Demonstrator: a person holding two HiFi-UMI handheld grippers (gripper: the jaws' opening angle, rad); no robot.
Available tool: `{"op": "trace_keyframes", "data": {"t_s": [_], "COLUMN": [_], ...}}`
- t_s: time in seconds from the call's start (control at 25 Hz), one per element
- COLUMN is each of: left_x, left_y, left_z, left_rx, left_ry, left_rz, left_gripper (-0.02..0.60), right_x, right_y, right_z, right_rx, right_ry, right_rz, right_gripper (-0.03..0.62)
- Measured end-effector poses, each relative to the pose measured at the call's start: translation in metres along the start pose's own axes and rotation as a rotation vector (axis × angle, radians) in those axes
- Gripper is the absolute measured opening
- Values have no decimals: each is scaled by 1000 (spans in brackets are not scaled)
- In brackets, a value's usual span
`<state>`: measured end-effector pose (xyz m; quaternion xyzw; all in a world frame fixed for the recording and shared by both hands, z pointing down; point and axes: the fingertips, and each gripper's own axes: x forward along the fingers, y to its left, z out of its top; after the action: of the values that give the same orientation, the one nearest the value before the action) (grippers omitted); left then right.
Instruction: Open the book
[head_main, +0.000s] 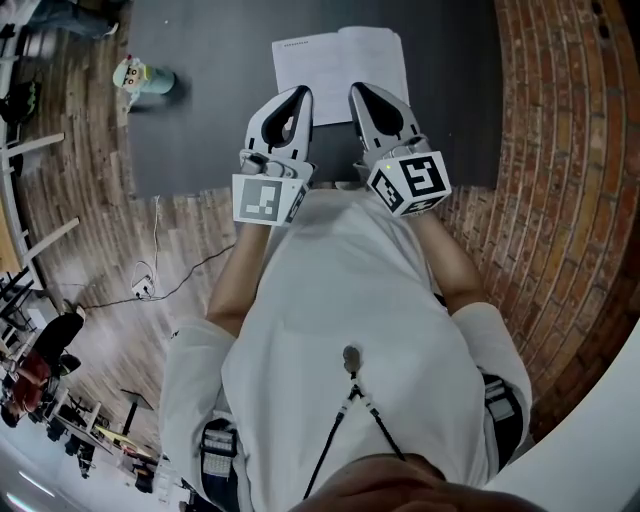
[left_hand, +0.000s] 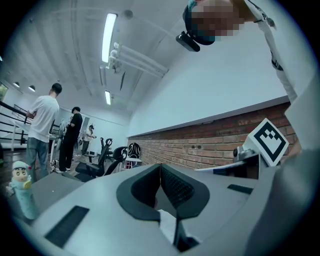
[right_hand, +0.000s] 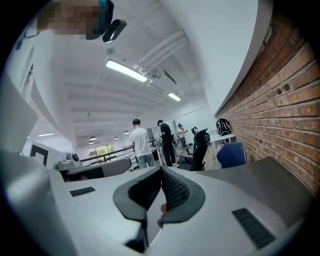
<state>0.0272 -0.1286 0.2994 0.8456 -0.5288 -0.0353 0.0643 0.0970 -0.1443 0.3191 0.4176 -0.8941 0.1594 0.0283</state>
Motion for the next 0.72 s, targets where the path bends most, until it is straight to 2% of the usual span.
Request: {"op": "trace_keyframes", "data": {"t_s": [0.28, 0.72], "left_x": [0, -6], "left_y": [3, 10], "left_z": [28, 47], "left_rx": [10, 21], "left_ry": [-42, -60], "left_rz": [7, 27], "left_gripper": [23, 23], "right_x": [-3, -2], "right_y": [13, 24], "right_z": [42, 59], "right_rx": [-19, -28], "right_ry": [-74, -84], "right_rz": [20, 53], "right_gripper": [35, 35]}}
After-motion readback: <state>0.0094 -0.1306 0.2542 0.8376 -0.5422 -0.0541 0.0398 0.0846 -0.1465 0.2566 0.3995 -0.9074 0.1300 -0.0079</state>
